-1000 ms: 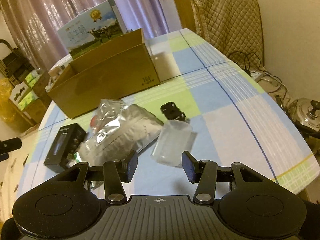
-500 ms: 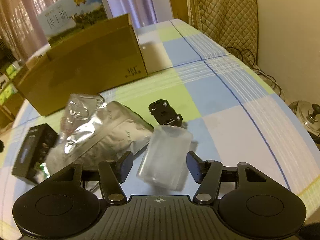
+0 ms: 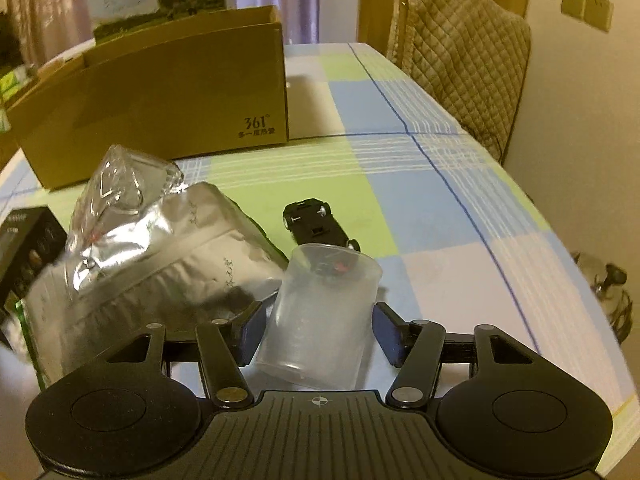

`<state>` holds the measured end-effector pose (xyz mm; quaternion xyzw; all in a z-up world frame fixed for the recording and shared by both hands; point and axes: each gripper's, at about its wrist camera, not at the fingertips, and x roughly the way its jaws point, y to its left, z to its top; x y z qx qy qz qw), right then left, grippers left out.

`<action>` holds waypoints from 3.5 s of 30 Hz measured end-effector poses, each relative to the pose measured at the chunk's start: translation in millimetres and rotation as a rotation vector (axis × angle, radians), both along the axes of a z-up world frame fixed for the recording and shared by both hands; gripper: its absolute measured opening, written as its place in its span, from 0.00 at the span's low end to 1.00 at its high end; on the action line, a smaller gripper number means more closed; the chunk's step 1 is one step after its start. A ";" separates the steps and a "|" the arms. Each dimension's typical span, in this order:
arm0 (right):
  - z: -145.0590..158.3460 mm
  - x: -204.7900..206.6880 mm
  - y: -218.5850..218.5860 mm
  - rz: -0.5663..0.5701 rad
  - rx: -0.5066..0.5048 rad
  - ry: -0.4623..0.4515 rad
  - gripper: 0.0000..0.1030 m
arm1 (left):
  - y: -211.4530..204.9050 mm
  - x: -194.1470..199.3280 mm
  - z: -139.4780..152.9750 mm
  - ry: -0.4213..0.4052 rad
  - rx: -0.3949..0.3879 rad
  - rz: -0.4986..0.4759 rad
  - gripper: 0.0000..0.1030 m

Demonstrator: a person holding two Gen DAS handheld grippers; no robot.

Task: Organize objects
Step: 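Grasp the clear plastic cup with the right tool while the left tool approaches the FLYCO box, then grasp the black FLYCO shaver box with the left tool while the right tool holds the cup, then carry the FLYCO box and the cup over the cardboard box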

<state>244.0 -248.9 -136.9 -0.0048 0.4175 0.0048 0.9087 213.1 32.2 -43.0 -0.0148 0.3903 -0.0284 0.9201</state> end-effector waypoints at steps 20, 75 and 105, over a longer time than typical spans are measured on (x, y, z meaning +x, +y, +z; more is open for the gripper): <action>0.0 5.2 -6.2 -0.011 0.045 0.002 0.48 | 4.8 36.9 -28.1 0.082 0.067 -0.069 0.82; 72.7 -35.1 -1.9 0.040 0.113 -0.118 0.47 | 7.8 6.8 27.6 0.082 0.050 -0.077 0.73; 146.8 -1.4 32.4 0.227 0.145 -0.185 0.47 | -2.4 9.8 90.2 0.002 0.037 -0.105 0.73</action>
